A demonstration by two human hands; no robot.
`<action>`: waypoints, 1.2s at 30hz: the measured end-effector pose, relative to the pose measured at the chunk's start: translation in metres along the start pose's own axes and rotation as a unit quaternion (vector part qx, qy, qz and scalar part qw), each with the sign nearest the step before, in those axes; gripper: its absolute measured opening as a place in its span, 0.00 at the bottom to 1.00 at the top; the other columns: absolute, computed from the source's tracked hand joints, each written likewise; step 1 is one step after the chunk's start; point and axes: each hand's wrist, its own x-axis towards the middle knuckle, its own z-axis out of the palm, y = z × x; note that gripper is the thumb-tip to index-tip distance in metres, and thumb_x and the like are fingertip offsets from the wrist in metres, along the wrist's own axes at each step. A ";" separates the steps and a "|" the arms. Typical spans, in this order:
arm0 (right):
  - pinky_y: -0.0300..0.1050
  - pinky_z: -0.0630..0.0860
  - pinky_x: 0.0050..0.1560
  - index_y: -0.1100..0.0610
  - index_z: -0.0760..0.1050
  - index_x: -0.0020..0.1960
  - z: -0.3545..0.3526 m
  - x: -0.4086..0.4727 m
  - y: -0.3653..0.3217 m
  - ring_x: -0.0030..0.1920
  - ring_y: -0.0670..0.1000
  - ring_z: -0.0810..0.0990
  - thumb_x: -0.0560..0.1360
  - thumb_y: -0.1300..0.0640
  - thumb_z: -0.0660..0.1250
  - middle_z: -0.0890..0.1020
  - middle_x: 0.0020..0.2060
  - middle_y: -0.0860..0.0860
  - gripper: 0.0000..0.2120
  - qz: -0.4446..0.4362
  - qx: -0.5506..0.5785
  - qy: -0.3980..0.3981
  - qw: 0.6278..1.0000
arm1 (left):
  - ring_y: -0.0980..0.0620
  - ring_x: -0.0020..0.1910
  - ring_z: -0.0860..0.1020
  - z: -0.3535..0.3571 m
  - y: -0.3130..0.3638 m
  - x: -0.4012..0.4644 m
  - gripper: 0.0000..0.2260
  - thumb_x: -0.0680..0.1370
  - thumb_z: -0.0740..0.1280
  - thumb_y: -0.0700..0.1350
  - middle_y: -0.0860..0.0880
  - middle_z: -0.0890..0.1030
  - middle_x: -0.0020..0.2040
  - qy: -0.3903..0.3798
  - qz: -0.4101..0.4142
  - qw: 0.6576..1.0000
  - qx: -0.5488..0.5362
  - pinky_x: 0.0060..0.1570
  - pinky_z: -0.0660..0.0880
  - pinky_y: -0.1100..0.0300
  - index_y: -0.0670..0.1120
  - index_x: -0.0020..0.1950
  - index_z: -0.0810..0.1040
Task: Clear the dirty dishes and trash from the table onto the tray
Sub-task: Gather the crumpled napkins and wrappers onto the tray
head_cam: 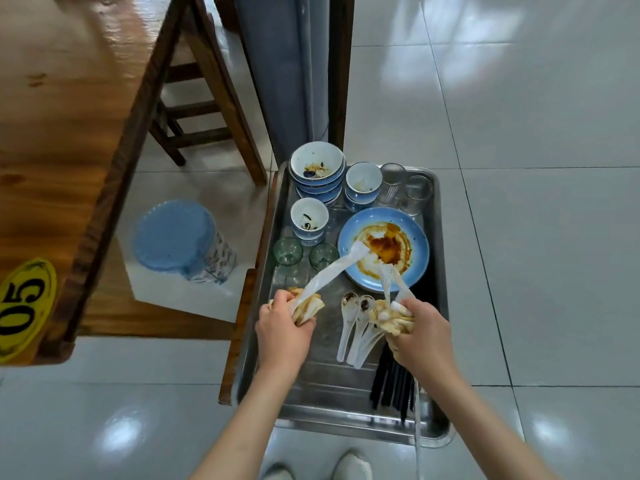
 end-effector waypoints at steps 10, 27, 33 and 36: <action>0.34 0.63 0.31 0.53 0.74 0.38 -0.010 -0.008 -0.002 0.36 0.44 0.72 0.70 0.60 0.71 0.75 0.36 0.50 0.06 0.012 -0.003 0.002 1.000 | 0.45 0.60 0.71 -0.005 -0.008 -0.002 0.30 0.68 0.76 0.52 0.46 0.67 0.62 -0.046 -0.016 0.999 -0.018 0.58 0.70 0.54 0.55 0.66 0.67; 0.36 0.70 0.33 0.52 0.75 0.42 0.029 0.007 -0.047 0.39 0.45 0.76 0.71 0.65 0.67 0.79 0.38 0.49 0.08 0.075 0.124 0.035 0.989 | 0.56 0.52 0.69 -0.040 -0.037 -0.028 0.14 0.76 0.68 0.43 0.50 0.71 0.60 -0.037 0.009 0.998 -0.044 0.50 0.68 0.64 0.54 0.60 0.73; 0.36 0.70 0.35 0.51 0.74 0.49 0.046 0.010 -0.051 0.45 0.50 0.77 0.70 0.65 0.68 0.78 0.44 0.51 0.12 0.107 0.140 0.017 0.984 | 0.55 0.53 0.71 -0.066 -0.048 -0.023 0.13 0.76 0.67 0.42 0.52 0.71 0.55 -0.022 0.018 0.998 -0.055 0.51 0.68 0.64 0.52 0.60 0.73; 0.35 0.68 0.32 0.50 0.73 0.48 0.045 0.010 -0.052 0.44 0.48 0.78 0.69 0.63 0.71 0.79 0.43 0.50 0.13 0.113 0.146 -0.002 0.983 | 0.57 0.54 0.70 -0.078 -0.054 -0.020 0.14 0.77 0.66 0.42 0.53 0.72 0.57 -0.009 0.007 0.998 -0.055 0.53 0.67 0.64 0.50 0.61 0.73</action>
